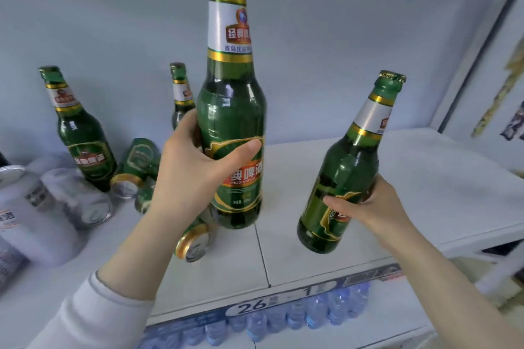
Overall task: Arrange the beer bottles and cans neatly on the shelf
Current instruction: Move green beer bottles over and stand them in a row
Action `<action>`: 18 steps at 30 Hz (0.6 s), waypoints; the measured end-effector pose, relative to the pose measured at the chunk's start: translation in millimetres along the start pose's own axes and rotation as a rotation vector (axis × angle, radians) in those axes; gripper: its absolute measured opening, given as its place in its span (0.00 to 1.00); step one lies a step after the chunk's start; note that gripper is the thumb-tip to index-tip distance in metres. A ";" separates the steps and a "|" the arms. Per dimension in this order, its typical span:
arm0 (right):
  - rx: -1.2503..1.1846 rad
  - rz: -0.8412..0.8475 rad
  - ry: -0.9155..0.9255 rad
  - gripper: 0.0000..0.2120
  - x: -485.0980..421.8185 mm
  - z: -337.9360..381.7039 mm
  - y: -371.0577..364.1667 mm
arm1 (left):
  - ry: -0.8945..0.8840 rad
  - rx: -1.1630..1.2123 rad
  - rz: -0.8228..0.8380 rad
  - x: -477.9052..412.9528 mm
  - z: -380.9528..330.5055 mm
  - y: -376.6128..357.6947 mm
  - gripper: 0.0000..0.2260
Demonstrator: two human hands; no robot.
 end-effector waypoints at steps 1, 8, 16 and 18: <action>-0.006 -0.002 0.001 0.23 -3.6 -3.9 18.7 | -0.001 0.002 0.010 -0.7 -5.1 -21.5 0.16; -0.051 -0.045 -0.034 0.24 -34.5 -35.4 161.0 | 0.022 0.034 0.059 0.0 -38.2 -178.3 0.20; -0.020 -0.090 -0.096 0.27 -73.2 -70.0 270.8 | 0.056 0.049 0.158 -16.1 -51.0 -309.4 0.27; -0.023 -0.101 -0.089 0.24 -86.9 -73.9 288.1 | 0.065 0.058 0.180 -25.8 -48.4 -333.2 0.27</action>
Point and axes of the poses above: each hand's wrist, its own x-axis away from the middle knuckle, its own y-axis out of the back of the hand, z = x × y, the point moved 6 cm from there along -x, towards the middle knuckle, and after that the axes turned 6 degrees about -y, right-handed, at the moved point
